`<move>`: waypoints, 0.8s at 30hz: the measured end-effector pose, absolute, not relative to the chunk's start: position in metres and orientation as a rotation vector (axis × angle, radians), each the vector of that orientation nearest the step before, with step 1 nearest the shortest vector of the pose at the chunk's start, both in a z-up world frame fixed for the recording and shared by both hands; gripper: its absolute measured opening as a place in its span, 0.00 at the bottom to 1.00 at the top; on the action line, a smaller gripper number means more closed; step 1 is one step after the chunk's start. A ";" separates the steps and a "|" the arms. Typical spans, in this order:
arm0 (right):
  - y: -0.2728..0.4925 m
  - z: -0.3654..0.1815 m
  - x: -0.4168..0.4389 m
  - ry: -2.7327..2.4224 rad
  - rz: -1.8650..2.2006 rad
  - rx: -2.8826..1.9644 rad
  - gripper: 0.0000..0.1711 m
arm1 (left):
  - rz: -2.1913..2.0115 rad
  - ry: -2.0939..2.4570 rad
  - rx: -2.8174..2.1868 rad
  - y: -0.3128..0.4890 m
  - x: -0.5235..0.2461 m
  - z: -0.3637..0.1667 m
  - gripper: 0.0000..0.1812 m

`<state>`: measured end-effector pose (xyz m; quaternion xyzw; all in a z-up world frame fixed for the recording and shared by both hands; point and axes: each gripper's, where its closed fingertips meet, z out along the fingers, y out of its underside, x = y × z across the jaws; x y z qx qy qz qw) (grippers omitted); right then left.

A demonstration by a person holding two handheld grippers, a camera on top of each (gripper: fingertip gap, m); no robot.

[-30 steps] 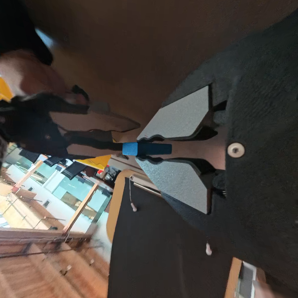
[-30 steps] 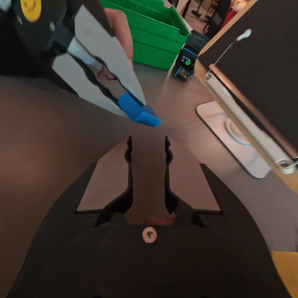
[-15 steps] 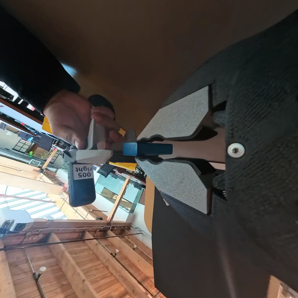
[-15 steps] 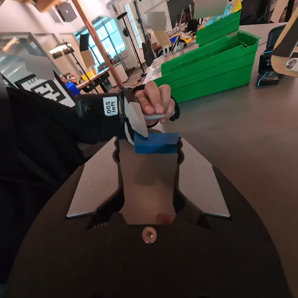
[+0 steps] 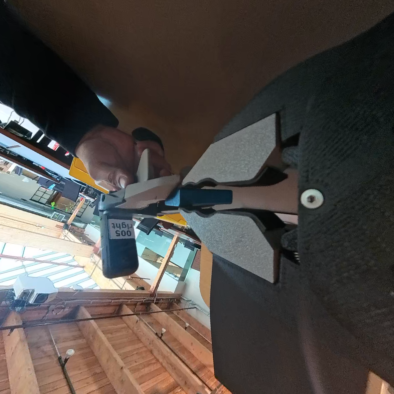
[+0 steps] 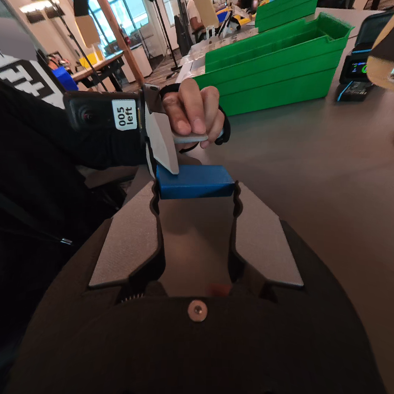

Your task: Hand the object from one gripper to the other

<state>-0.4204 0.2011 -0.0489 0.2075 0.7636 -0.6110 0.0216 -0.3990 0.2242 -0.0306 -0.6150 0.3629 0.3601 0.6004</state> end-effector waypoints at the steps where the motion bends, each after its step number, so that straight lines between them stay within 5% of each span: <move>1: 0.202 -0.048 -0.422 2.384 -1.904 0.651 0.40 | 0.851 0.835 -1.421 0.224 -0.401 -0.030 0.07; 7: 0.208 -0.049 -0.430 2.505 -1.919 0.676 0.39 | 0.828 0.758 -1.488 0.225 -0.411 -0.034 0.08; 12: 0.213 -0.048 -0.436 2.642 -1.948 0.668 0.39 | 0.668 0.581 -1.565 0.225 -0.423 -0.036 0.19; 18: 0.224 -0.030 -0.441 2.755 -2.076 0.643 0.39 | 0.232 0.318 -1.615 0.220 -0.429 -0.027 0.32; 24: 0.219 -0.017 -0.436 3.042 -2.178 0.417 0.39 | -0.210 0.061 -1.625 0.218 -0.434 -0.026 0.33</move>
